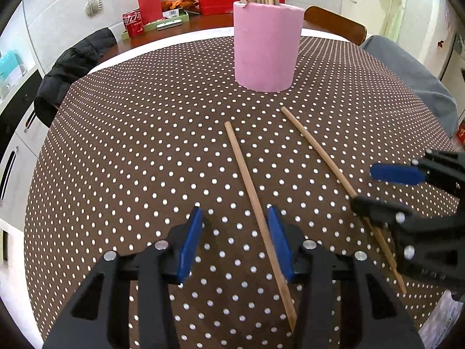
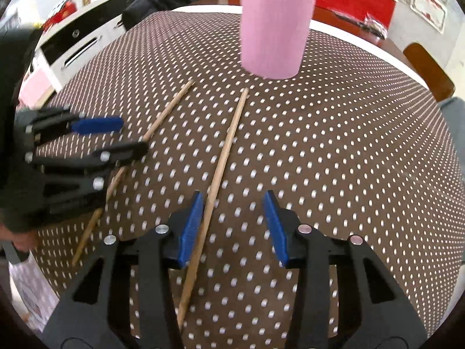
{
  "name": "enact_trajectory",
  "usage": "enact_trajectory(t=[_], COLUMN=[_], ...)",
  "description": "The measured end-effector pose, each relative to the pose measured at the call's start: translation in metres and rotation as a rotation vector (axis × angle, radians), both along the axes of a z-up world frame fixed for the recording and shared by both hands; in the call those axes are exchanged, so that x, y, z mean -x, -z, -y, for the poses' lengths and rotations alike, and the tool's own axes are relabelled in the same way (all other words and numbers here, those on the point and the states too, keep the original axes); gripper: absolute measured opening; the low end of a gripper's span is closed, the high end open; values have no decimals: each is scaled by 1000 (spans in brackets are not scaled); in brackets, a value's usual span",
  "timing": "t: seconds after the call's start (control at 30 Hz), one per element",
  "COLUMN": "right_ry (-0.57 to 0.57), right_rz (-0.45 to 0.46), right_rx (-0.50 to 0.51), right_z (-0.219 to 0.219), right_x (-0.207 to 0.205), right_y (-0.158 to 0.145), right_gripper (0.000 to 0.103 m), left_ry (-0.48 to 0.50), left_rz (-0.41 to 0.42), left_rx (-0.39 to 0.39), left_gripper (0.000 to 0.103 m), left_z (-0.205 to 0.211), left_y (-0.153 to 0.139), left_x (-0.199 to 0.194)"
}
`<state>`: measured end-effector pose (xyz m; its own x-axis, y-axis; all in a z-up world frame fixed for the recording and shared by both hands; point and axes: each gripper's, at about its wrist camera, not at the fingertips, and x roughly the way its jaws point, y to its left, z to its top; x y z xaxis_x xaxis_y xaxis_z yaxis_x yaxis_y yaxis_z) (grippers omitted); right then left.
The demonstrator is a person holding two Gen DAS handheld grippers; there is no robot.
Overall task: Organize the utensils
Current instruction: 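Close the right tool on a chopstick while the left tool grasps the other, then lift both held chopsticks upright and carry them above the pink cup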
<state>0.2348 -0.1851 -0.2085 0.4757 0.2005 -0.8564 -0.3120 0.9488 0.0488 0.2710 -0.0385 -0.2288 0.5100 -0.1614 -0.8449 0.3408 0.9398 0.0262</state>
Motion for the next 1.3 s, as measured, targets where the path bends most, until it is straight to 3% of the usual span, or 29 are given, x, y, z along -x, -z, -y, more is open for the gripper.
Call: enact_trajectory(t=[0.17,0.23,0.27,0.33,0.4,0.6,1.0,1.3], right_ry=[6,-10,-14,-29,-38,-16,17,26], right_rz=[-21,-12,-8,-3,-7,27,232,404], right_rx=[16,40,47,50,39,-82,-338,-406], right_z=[-12,-20,-23,-27,-26,-1,38,45], right_x=[-27,-30,-31,-31,-29,-15,0,-3], right_y=[1,1,2,2,2,-5,-58,-112], right_gripper=[43,30,27,9,5,5,5,5], left_ry=[30,46,60,86,86,28,-83,-91], left_rz=[-13,-19,-30,-39,-39,6,249,388], left_rx=[-30,-33,-19,-6,4,96,293,360], left_gripper=[47,43,33,15,6,5,5,5], left_z=[5,6,5,8,7,-7,-23,-21], left_y=[-2,-3,-3,-4,-4,-11,-75,-125], left_x=[-9,-11,-11,-11,-12,-3,10,-9])
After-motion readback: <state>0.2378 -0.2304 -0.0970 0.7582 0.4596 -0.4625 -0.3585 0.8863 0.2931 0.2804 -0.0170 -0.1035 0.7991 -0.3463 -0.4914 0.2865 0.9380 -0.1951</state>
